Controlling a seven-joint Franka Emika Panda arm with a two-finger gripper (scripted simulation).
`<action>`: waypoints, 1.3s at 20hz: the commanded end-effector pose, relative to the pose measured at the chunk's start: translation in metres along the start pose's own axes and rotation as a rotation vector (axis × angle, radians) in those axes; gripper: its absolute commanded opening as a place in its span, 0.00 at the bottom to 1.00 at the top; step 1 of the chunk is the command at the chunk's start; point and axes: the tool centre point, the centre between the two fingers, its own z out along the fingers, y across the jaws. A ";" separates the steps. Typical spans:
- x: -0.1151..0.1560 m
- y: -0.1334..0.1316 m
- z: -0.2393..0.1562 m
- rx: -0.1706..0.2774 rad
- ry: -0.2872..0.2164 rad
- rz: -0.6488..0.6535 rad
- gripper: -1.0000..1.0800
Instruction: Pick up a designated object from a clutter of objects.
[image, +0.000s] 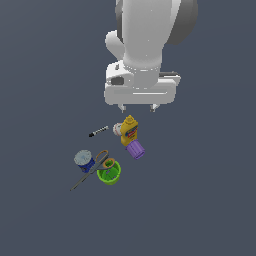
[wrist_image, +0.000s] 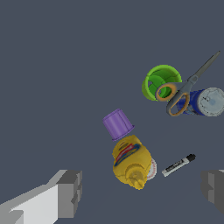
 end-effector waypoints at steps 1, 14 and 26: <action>0.000 0.000 0.000 0.000 0.000 0.000 0.96; 0.005 0.018 0.008 -0.027 -0.008 0.005 0.96; 0.002 0.047 0.050 -0.003 -0.003 0.142 0.96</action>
